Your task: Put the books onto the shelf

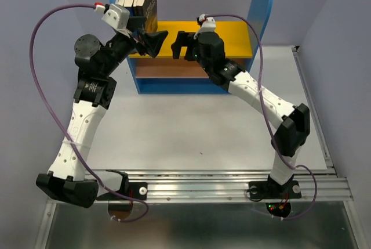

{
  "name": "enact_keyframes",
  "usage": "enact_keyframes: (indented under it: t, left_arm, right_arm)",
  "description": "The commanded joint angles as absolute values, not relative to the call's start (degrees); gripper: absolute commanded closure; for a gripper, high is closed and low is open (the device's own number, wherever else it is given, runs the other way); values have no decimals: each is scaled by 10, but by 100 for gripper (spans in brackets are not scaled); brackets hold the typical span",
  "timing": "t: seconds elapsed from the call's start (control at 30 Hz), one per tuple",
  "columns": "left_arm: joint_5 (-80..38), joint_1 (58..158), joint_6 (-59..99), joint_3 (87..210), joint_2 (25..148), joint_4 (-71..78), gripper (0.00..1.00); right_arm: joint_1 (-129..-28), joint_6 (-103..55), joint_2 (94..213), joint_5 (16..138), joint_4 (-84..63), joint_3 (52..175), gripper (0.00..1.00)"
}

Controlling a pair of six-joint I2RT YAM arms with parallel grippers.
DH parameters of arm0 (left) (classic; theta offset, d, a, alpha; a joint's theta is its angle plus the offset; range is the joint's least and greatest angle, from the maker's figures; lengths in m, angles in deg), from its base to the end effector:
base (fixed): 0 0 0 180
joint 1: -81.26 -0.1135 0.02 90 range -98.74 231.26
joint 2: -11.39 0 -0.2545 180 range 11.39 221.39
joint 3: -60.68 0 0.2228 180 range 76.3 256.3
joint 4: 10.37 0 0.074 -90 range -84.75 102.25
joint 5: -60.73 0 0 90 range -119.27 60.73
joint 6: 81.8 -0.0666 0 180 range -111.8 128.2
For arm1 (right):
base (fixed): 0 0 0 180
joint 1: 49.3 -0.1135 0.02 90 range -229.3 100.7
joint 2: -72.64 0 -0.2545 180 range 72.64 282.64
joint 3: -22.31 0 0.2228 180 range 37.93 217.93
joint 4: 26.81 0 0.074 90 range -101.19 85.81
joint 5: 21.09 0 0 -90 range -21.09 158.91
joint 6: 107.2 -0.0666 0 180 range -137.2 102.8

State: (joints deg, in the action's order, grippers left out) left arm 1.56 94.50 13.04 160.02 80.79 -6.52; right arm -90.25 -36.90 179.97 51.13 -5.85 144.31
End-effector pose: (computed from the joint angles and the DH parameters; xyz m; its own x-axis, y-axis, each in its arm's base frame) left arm 0.2271 -0.0885 0.5206 0.3722 -0.1620 -0.9139 0.6785 0.7193 0.1488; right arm 0.3516 0.2782 0.3978 -0.2110 0.2419 -0.9471 -0.3438 0.8886 0.3036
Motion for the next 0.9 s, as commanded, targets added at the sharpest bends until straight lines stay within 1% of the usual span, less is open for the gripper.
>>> enact_keyframes:
  t: [0.0, 0.03, 0.07, 0.2, 0.3, 0.33, 0.37, 0.4, 0.47, 0.5, 0.57, 0.6, 0.7, 0.73, 0.8, 0.87]
  left_arm:
    - [-59, 986, 156, 1666, 839, -54, 1]
    - [-75, 1008, 160, 1674, 849, -50, 1]
    - [-97, 1021, 164, 1686, 862, -36, 1]
    - [-191, 1078, 153, 1735, 941, -14, 1]
    - [-255, 1101, 158, 1790, 982, 8, 1]
    - [-307, 1105, 154, 1827, 1014, 29, 1]
    - [-337, 1111, 154, 1846, 1030, 30, 1]
    - [-394, 1124, 151, 1863, 1060, 47, 1]
    - [-438, 1128, 156, 1907, 1088, 54, 1]
    - [-473, 1128, 173, 1922, 1116, 80, 1]
    - [-503, 1129, 179, 1967, 1144, 96, 1]
    - [-555, 1130, 181, 1978, 1170, 105, 1]
    - [-632, 1135, 172, 2030, 1223, 122, 1]
    - [-644, 1135, 170, 2061, 1236, 135, 1]
    - [-681, 1134, 160, 2091, 1274, 140, 1]
    - [-693, 1134, 140, 2118, 1292, 135, 1]
  right_arm:
    - [-905, -378, 1685, 544, -54, 1344, 0]
    - [-905, -382, 1662, 544, -53, 1314, 0]
    - [-905, -393, 1614, 546, -53, 1254, 0]
    - [-905, -396, 1513, 555, -51, 1141, 0]
    - [-905, -386, 1467, 584, -53, 1097, 0]
    - [-905, -381, 1445, 602, -60, 1076, 0]
    - [-905, -381, 1435, 610, -64, 1066, 0]
    - [-905, -379, 1422, 614, -65, 1058, 0]
    - [-905, -378, 1414, 618, -64, 1046, 0]
    - [-905, -372, 1410, 618, -63, 1043, 0]
    - [-905, -368, 1404, 609, -58, 1039, 0]
    - [-905, -366, 1401, 607, -58, 1038, 0]
    - [-905, -361, 1394, 607, -59, 1033, 0]
    - [-905, -359, 1390, 609, -59, 1032, 0]
    - [-905, -357, 1388, 611, -59, 1031, 0]
    - [-905, -356, 1389, 610, -60, 1031, 0]
